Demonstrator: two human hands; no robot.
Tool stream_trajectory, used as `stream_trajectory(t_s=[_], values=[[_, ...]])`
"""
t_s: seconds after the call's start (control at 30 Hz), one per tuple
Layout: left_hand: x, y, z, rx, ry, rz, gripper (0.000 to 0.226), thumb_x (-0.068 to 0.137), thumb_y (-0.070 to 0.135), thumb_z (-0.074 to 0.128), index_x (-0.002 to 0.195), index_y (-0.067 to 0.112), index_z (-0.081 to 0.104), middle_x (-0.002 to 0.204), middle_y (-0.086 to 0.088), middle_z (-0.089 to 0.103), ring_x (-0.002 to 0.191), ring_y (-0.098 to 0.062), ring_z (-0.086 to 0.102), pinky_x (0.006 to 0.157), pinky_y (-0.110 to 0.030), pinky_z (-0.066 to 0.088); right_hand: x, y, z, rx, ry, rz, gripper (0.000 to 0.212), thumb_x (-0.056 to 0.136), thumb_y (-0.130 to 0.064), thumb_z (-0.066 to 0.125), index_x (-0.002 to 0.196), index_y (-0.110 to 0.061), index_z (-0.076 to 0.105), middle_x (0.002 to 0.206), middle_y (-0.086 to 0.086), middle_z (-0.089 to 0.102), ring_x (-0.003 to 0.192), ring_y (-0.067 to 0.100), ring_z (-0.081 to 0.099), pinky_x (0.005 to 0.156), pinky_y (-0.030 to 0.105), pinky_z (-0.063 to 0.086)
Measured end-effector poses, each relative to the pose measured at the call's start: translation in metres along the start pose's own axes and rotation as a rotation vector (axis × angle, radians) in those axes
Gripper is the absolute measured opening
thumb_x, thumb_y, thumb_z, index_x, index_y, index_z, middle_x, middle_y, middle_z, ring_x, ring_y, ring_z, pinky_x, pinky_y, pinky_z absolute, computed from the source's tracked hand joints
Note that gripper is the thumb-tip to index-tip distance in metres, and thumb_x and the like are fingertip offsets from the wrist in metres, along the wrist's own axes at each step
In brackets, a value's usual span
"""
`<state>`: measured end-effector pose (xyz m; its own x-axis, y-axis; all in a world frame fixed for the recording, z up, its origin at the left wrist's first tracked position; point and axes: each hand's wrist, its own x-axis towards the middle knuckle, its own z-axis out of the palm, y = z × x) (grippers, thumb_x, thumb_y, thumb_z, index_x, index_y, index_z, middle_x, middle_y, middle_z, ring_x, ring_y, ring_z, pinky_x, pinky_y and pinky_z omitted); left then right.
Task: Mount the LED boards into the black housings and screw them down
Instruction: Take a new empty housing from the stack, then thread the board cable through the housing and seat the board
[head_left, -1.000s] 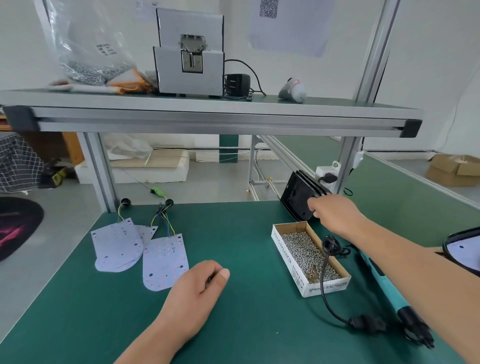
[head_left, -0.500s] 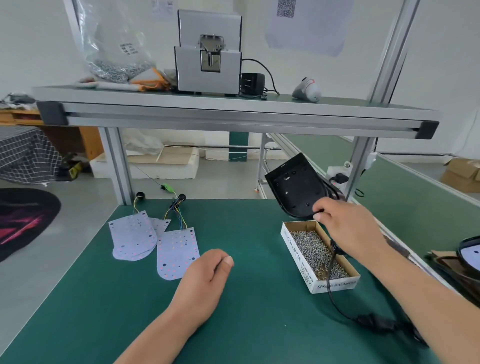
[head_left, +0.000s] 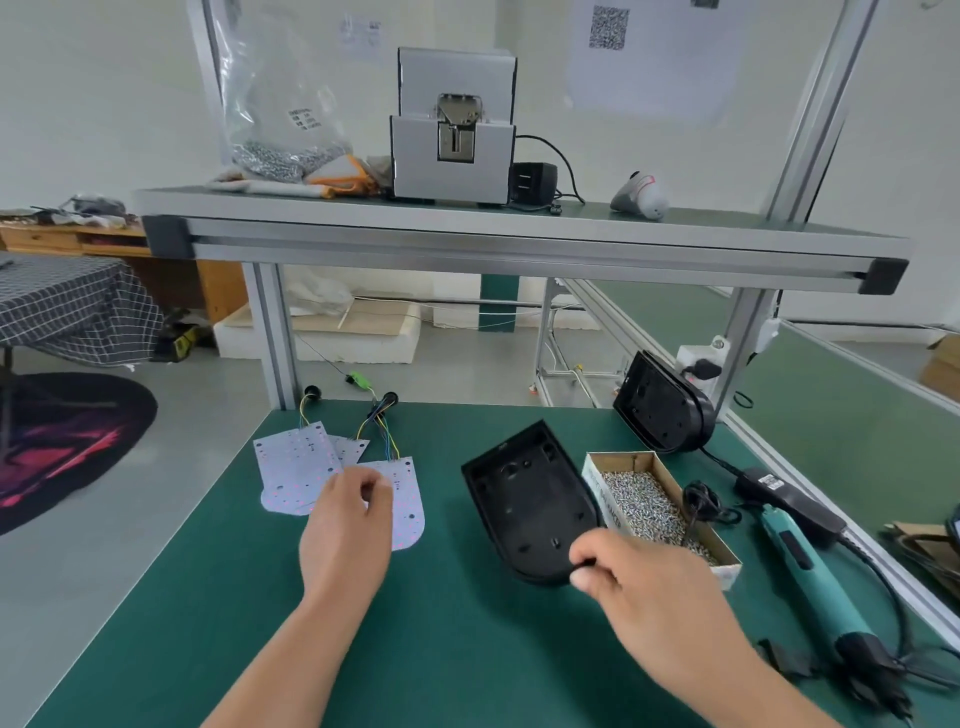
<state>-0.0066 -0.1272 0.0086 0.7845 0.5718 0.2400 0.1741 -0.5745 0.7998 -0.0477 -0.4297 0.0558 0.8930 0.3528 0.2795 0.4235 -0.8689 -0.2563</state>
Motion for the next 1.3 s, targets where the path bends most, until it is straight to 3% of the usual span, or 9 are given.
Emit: stream_trajectory(t_s=[0.07,0.17,0.3,0.4,0.53,0.7,0.87,1.07,1.3], values=[[0.006,-0.004,-0.002,0.022,0.021,-0.039,0.012,0.104,0.036,0.052,0.105,0.034,0.064,0.116,0.007,0.065,0.099,-0.019,0.060,0.081,-0.041,0.048,-0.007,-0.005,0.005,-0.006,-0.039,-0.030,0.021,0.104,-0.053,0.053,0.118,-0.039,0.060,0.095,-0.014,0.067,0.088,0.011,0.061,0.079,0.029,0.045],[0.013,-0.008,-0.008,0.184,0.073,-0.056,0.033,0.103,0.033,0.057,0.132,0.022,0.066,0.138,-0.006,0.059,0.128,-0.032,0.048,0.109,-0.049,0.038,-0.014,-0.011,0.006,-0.010,-0.074,-0.043,0.026,0.105,-0.057,0.046,0.122,-0.040,0.057,0.103,-0.013,0.068,0.095,0.010,0.061,0.081,0.027,0.043],[0.027,-0.022,-0.028,0.317,0.045,-0.188,0.056,0.102,0.041,0.060,0.150,0.013,0.053,0.155,-0.017,0.046,0.143,-0.040,0.035,0.118,-0.052,0.030,-0.019,-0.019,0.008,-0.017,-0.121,-0.060,0.030,0.106,-0.060,0.040,0.126,-0.041,0.052,0.111,-0.011,0.067,0.101,0.010,0.060,0.081,0.024,0.041],[0.030,-0.026,-0.027,0.473,-0.035,-0.218,0.055,0.103,0.046,0.055,0.146,0.013,0.053,0.157,-0.018,0.041,0.145,-0.040,0.032,0.120,-0.051,0.028,-0.019,-0.021,0.009,-0.021,-0.159,-0.077,0.031,0.106,-0.060,0.038,0.128,-0.040,0.051,0.116,-0.008,0.066,0.106,0.010,0.058,0.082,0.024,0.040],[0.031,-0.026,-0.022,0.549,-0.074,-0.210,0.046,0.104,0.050,0.049,0.128,0.014,0.063,0.141,-0.015,0.047,0.140,-0.039,0.034,0.118,-0.050,0.029,-0.021,-0.023,0.010,-0.021,-0.193,-0.103,0.030,0.107,-0.057,0.040,0.126,-0.037,0.052,0.114,-0.006,0.066,0.102,0.012,0.058,0.082,0.028,0.039],[0.032,-0.026,-0.027,0.611,-0.065,-0.174,0.040,0.106,0.051,0.048,0.137,0.027,0.060,0.143,-0.010,0.051,0.138,-0.034,0.038,0.111,-0.047,0.032,-0.020,-0.020,0.012,-0.055,-0.216,-0.162,0.031,0.107,-0.058,0.038,0.125,-0.037,0.050,0.114,-0.004,0.065,0.102,0.014,0.058,0.081,0.028,0.037],[0.034,-0.028,-0.033,0.582,-0.028,-0.171,0.029,0.107,0.047,0.051,0.129,0.036,0.064,0.138,-0.002,0.053,0.131,-0.029,0.043,0.104,-0.045,0.034,-0.019,-0.009,0.014,-0.002,-0.224,-0.221,0.036,0.103,-0.064,0.036,0.119,-0.035,0.051,0.104,-0.001,0.066,0.096,0.016,0.057,0.080,0.026,0.041],[0.035,-0.033,-0.035,0.576,-0.007,-0.162,0.027,0.105,0.050,0.052,0.125,0.036,0.065,0.135,-0.001,0.055,0.129,-0.027,0.044,0.102,-0.044,0.034,-0.016,-0.008,0.009,0.189,-0.160,-0.173,0.044,0.088,-0.079,0.038,0.113,-0.047,0.056,0.088,-0.019,0.067,0.086,0.002,0.061,0.071,0.014,0.041],[0.035,-0.033,-0.034,0.525,-0.020,-0.163,0.027,0.105,0.027,0.045,0.125,0.035,0.062,0.136,0.006,0.058,0.135,-0.026,0.040,0.103,-0.044,0.030,0.018,-0.042,0.005,0.385,-0.055,-0.131,0.023,0.096,-0.054,0.056,0.087,-0.035,0.063,0.082,-0.015,0.066,0.074,0.011,0.061,0.064,0.019,0.044]])
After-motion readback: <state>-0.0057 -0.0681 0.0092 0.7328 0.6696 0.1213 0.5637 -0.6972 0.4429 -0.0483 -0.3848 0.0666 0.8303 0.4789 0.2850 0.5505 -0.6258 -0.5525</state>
